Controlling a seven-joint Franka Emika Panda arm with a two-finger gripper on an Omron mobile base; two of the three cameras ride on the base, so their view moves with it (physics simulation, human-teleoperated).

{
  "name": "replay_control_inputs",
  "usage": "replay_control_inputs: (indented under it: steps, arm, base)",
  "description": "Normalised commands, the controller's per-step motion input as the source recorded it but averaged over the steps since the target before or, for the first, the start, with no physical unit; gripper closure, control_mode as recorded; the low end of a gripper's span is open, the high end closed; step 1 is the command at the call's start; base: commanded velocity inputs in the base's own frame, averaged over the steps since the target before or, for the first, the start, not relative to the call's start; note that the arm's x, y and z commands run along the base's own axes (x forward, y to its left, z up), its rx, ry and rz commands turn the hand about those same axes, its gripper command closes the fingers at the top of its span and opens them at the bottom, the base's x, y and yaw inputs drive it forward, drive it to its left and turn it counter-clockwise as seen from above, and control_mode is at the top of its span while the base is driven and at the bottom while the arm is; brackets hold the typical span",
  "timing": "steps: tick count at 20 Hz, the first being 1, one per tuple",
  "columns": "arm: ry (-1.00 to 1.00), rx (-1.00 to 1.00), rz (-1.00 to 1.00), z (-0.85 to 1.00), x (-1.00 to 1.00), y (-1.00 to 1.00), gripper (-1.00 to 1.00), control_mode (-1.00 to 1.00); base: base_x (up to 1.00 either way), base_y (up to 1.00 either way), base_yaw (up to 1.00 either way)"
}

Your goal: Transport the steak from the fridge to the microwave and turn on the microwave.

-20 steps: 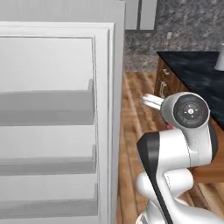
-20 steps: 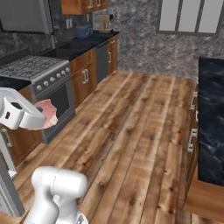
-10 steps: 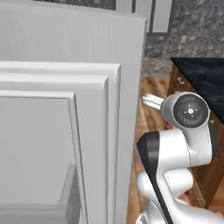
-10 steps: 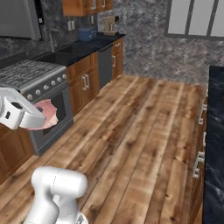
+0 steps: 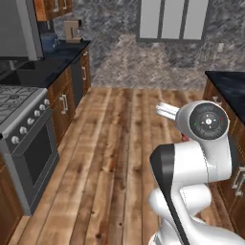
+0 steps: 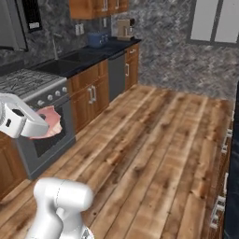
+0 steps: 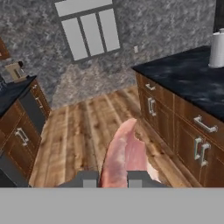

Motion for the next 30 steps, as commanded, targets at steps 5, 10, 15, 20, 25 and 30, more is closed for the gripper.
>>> replay_control_inputs:
  steps: [5,10,15,20,25,30]
  arm:
    - [0.0,0.0,0.0,0.0,0.0,0.0,1.0,1.0]
    - [0.0,0.0,0.0,0.0,0.0,0.0,1.0,1.0]
    - [0.0,0.0,0.0,0.0,0.0,0.0,1.0,1.0]
    - [0.0,0.0,0.0,0.0,0.0,0.0,1.0,1.0]
    - [0.0,0.0,0.0,0.0,0.0,0.0,1.0,1.0]
    - [0.0,0.0,0.0,0.0,0.0,0.0,1.0,1.0]
  base:
    - [0.76,-0.26,0.21]
    - [0.75,-0.23,0.25]
    - [0.72,-0.16,0.35]
    - [0.67,-0.13,0.45]
    - [0.61,-0.12,0.54]
    - [0.56,-0.1,0.6]
